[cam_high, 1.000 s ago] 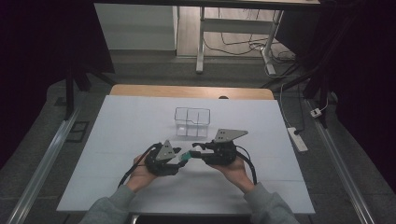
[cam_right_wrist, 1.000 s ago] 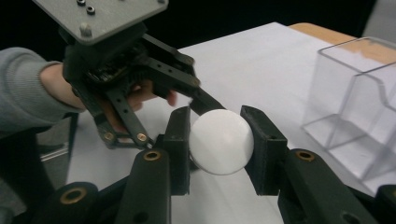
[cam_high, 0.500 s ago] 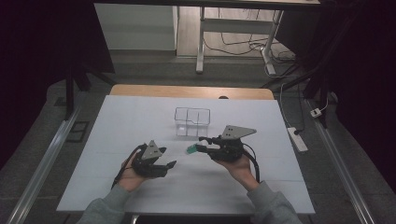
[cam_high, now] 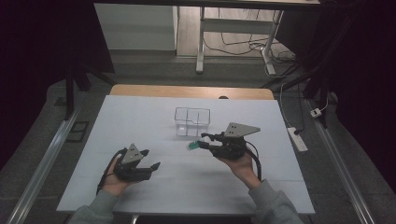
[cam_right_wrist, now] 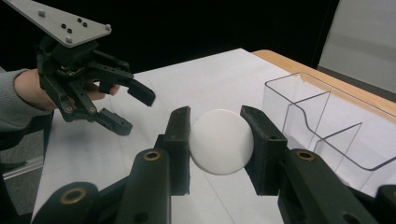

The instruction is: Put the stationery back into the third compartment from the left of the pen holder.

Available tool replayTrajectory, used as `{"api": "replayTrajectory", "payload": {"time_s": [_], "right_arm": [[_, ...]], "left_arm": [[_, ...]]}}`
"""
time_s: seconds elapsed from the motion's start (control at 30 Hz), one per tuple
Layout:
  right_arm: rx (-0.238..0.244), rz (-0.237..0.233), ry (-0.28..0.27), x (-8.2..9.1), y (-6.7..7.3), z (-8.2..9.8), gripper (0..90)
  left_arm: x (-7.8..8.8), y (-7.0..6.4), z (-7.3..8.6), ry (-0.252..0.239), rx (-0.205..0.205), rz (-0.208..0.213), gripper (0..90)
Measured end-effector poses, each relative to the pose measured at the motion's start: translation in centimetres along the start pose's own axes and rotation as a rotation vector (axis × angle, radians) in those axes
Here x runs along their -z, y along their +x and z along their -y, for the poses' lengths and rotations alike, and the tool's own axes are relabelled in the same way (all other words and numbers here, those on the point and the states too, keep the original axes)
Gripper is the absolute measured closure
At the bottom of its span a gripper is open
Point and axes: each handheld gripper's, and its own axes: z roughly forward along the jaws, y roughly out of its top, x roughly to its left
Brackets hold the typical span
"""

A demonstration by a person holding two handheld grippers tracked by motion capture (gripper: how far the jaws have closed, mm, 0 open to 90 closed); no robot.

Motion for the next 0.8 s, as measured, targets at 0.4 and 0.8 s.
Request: {"api": "replayTrajectory", "payload": {"time_s": [0.4,0.8], "right_arm": [[0.016,0.037,-0.04,0.5,-0.2,-1.8,64.5],[-0.012,0.132,-0.039,0.2,-3.3,-3.3,64.5]], "left_arm": [[1.8,1.1,1.8,-0.004,0.025,-0.033,33.2],[2.0,1.5,2.3,0.007,0.027,-0.04,33.0]]}}
